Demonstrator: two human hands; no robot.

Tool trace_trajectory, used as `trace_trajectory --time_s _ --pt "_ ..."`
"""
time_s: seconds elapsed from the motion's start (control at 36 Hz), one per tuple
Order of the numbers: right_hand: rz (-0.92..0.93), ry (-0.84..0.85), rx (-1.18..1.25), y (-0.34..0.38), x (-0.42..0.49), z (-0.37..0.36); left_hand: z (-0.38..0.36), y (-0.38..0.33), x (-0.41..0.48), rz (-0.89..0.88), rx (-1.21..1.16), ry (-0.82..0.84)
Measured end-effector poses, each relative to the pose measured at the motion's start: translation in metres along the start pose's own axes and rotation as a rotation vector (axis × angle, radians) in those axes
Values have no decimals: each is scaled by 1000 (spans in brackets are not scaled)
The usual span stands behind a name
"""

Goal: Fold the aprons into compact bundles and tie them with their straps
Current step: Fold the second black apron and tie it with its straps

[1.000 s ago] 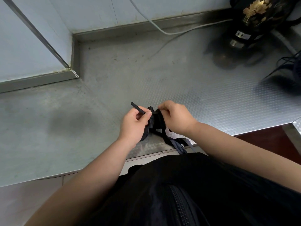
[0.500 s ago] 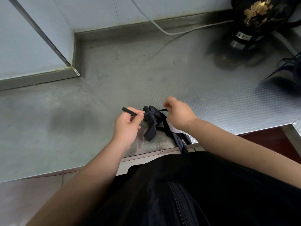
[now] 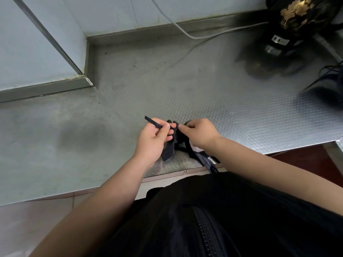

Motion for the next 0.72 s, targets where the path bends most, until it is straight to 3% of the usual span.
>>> trace_trajectory --time_s 0.22,0.39,0.72 --pt "211 -49 16 11 -2 -5 4 -2 8 -8 62 -49" --pt "486 -122 -46 21 -12 -6 6 -6 18 -19 204 -82" --pt "700 -129 -317 24 -14 -12 1 -11 26 -46 428 77"
Point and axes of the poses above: each hand's wrist, its own x-axis towards the middle knuckle, its own z-axis out of the back of the hand, y = z × x, the point moved 5 cm from there along x, towards the middle knuckle, and after that the axes turned 10 degrees about -y, right-handed, at the moved point
